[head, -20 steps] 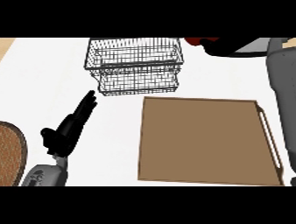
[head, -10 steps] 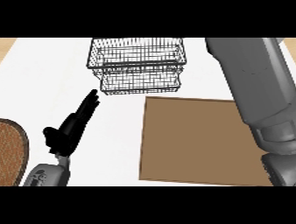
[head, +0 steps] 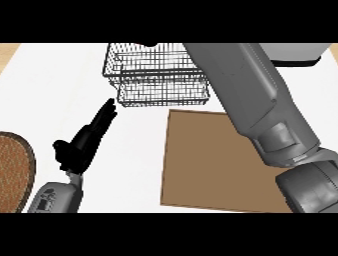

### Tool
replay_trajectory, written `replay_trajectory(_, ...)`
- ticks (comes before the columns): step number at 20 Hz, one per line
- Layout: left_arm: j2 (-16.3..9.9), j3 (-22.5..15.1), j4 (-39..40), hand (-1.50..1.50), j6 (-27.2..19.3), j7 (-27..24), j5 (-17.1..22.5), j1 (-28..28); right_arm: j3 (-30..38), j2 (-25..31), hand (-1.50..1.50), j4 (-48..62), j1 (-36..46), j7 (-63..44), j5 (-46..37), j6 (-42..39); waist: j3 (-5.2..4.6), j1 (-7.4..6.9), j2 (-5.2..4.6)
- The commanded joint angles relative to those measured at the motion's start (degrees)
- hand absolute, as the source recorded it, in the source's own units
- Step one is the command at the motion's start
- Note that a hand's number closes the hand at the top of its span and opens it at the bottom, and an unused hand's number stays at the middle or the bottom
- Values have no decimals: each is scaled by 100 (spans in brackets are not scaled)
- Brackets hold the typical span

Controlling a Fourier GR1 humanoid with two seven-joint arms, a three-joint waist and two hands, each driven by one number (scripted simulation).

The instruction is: Pick the can from the tray and place it in the tiered basket

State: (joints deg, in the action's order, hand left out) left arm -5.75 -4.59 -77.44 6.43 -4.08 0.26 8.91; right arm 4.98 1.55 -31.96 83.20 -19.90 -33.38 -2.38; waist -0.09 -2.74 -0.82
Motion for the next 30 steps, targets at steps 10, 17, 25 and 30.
replay_trajectory(10, 70, -21, 125, 0, -13, -207, -113, 10, 338, -154, 150, 1426, 572, 689, 1065, 388, -1, -77, -34)
replay_trajectory(17, 74, -96, 110, 0, 129, -141, -78, -54, 888, -155, -150, 1998, 919, -495, 2220, 305, -2, -171, -9)
replay_trajectory(25, 296, -190, 14, 0, -207, -182, -275, -248, 917, -78, -150, 1699, 723, -23, 2232, 1661, 4, 66, 28)
replay_trajectory(30, -4, 138, 114, 0, 3, -181, -60, -168, 748, 668, -150, 1564, 664, -45, 1846, 2556, 2, 182, 37)
